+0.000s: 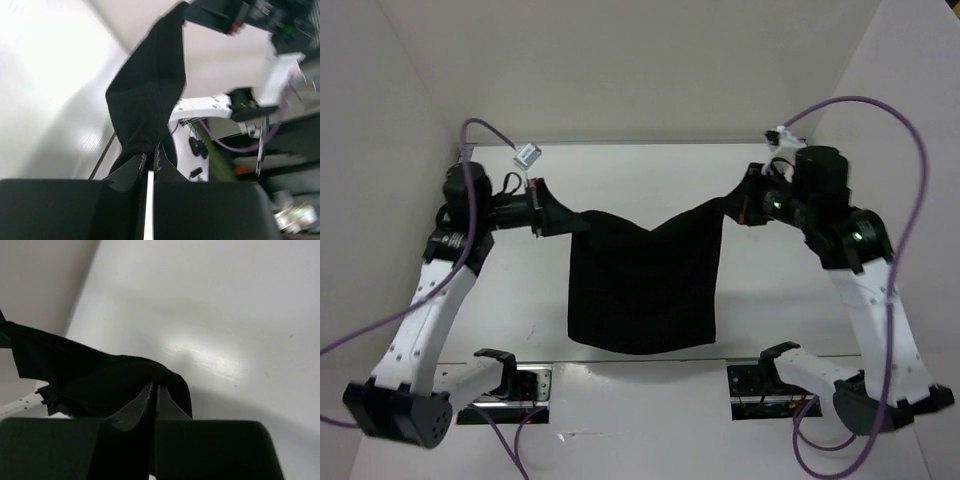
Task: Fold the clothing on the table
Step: Flatten the skirt out, then fold the skirt
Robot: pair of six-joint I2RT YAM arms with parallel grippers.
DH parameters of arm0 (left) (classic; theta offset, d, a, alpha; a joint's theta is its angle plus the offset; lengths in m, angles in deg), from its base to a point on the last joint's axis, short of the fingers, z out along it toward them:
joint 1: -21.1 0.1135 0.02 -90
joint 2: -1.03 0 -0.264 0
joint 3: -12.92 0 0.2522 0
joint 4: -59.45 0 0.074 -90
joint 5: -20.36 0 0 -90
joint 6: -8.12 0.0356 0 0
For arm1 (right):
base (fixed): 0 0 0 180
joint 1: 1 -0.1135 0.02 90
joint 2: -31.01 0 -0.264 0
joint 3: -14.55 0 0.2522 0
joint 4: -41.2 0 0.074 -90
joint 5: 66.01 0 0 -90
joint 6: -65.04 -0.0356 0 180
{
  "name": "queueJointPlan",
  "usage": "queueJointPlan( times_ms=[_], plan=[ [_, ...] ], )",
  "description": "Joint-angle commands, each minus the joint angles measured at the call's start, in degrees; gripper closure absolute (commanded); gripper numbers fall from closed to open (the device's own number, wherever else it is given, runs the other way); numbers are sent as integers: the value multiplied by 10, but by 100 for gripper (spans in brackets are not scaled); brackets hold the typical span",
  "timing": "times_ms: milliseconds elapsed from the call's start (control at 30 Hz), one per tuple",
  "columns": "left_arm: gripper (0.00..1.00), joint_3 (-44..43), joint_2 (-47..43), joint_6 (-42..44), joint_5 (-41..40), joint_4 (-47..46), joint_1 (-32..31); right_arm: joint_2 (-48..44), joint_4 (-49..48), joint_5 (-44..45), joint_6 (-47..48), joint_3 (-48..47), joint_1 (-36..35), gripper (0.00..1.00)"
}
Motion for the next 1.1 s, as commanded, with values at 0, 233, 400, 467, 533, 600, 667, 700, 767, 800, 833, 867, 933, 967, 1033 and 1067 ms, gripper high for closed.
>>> queueJointPlan(
  times_ms=[0,233,400,467,533,600,667,700,767,800,833,867,933,967,1033,1067],
  plan=[
    [100,42,112,-4,-43,-26,2,113,-67,-28,-8,69,-3,100],
    [100,-111,453,45,-50,-37,7,298,-163,12,11,24,17,100],
    [100,-227,583,33,-37,-42,7,374,-175,45,19,-19,29,100],
    [100,-253,602,33,-37,-42,14,391,-175,46,19,-27,29,100],
    [100,-258,620,33,-25,-42,20,391,-170,51,19,-16,29,100],
    [100,-250,625,33,-25,-36,28,391,-162,51,19,-10,29,100],
    [100,-241,625,48,-25,-30,47,373,-150,44,19,12,29,100],
    [100,-241,631,53,-20,-22,53,367,-150,44,19,20,29,100],
    [100,-226,637,71,-14,-7,58,358,-134,39,19,43,29,100],
    [100,-226,642,77,-14,0,67,350,-125,39,13,62,29,100],
    [100,-218,642,82,-14,7,76,350,-125,39,12,72,29,100],
    [100,-209,642,93,-14,13,84,342,-115,39,12,82,29,100],
    [100,-201,647,103,-14,22,92,335,-109,39,7,112,29,100],
    [100,-201,647,114,-14,31,92,329,-103,39,7,122,24,100],
    [100,-195,647,125,-9,49,106,329,-103,39,7,147,24,100],
    [100,-190,647,132,-9,55,106,329,-103,39,7,154,19,100]
  ],
)
